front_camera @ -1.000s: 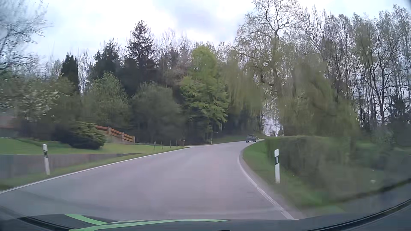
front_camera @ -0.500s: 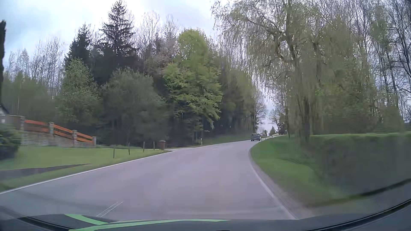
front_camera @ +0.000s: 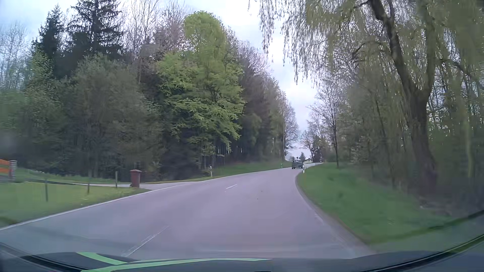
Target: Follow the waypoints while adhering to traffic rules and regulations
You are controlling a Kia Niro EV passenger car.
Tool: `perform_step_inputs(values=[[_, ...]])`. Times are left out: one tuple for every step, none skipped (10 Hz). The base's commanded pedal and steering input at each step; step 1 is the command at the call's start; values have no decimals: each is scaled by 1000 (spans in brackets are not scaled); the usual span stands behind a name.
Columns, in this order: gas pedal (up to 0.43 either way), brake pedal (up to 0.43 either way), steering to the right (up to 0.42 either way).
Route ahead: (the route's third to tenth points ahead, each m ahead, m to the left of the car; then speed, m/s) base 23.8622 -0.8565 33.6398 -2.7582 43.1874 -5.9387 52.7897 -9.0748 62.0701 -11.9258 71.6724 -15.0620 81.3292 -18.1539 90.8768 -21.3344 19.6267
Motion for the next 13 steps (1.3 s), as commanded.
perform_step_inputs(values=[[311, 0, 41], [311, 0, 42], [311, 0, 43], [311, 0, 45], [311, 0, 46], [311, 0, 47], [311, 0, 48], [311, 0, 48], [311, 0, 48], [311, 0, 45], [311, 0, 43], [311, 0, 40], [311, 0, 39]])
